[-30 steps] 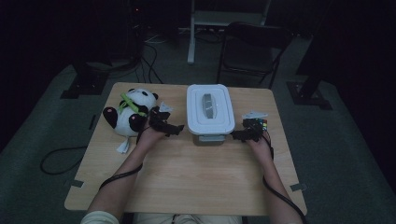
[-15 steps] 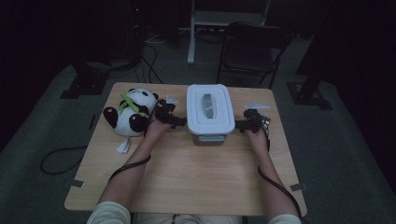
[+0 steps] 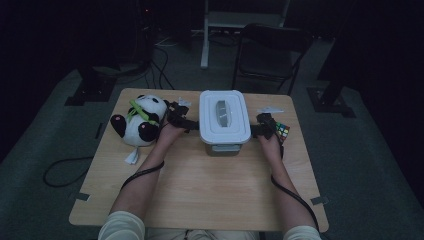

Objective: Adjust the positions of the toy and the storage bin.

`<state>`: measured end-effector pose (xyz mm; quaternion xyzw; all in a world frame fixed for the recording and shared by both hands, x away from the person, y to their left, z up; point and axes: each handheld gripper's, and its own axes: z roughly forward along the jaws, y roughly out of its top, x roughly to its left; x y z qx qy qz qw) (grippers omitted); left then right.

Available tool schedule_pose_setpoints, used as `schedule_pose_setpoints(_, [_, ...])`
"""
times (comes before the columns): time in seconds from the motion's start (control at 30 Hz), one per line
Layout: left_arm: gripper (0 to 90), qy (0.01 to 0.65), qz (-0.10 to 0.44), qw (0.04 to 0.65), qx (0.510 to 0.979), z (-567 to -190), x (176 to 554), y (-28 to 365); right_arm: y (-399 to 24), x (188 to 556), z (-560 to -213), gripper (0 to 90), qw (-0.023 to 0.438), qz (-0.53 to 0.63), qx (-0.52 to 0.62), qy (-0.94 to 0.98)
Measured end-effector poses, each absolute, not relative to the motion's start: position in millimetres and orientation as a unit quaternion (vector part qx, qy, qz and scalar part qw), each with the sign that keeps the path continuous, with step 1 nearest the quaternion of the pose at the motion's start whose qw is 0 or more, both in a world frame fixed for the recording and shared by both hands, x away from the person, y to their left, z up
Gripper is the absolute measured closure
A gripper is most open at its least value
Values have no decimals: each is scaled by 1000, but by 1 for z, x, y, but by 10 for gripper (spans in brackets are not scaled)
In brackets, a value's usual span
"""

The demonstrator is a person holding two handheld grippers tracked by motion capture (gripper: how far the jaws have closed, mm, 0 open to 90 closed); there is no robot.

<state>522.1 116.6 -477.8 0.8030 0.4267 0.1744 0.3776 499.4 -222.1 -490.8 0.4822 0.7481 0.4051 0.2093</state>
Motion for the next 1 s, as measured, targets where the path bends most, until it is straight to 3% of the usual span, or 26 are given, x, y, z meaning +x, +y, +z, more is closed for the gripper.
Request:
schedule_pose_setpoints(0.53, [6, 419, 180, 345, 821, -469, 503, 130, -218, 485, -497, 229, 137, 452, 450, 758])
schedule_pose_setpoints(1.0, [14, 399, 183, 336, 833, -470, 480, 127, -219, 459, -499, 230, 118, 455, 413, 780])
